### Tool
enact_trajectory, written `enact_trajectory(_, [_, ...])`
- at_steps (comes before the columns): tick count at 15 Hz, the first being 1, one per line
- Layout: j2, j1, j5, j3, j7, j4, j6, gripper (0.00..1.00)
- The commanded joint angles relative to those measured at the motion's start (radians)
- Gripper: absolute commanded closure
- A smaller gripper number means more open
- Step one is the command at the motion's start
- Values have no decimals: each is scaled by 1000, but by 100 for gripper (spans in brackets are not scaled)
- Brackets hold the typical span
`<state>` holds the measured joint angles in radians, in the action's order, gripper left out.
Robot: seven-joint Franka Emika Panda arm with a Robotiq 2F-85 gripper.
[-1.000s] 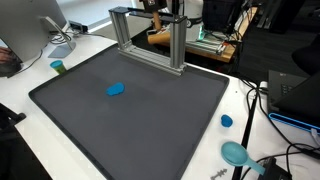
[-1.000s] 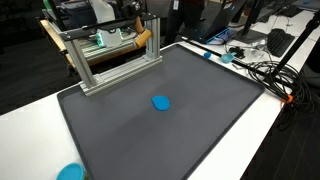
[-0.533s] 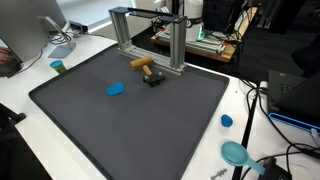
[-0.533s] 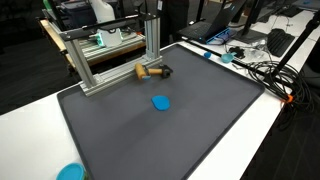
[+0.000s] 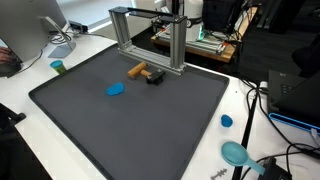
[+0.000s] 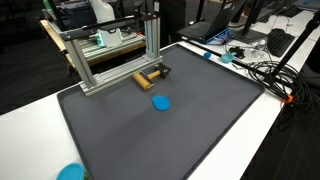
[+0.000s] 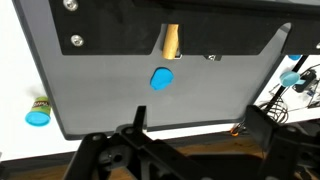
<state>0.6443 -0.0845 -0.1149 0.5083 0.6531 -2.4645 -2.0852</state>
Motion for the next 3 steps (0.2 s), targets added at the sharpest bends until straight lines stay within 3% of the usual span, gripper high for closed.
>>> enact_trajectory(1, [-8, -22, -16, -17, 12, 3, 4, 0])
enact_trajectory(3, [-8, -22, -16, -17, 12, 3, 4, 0])
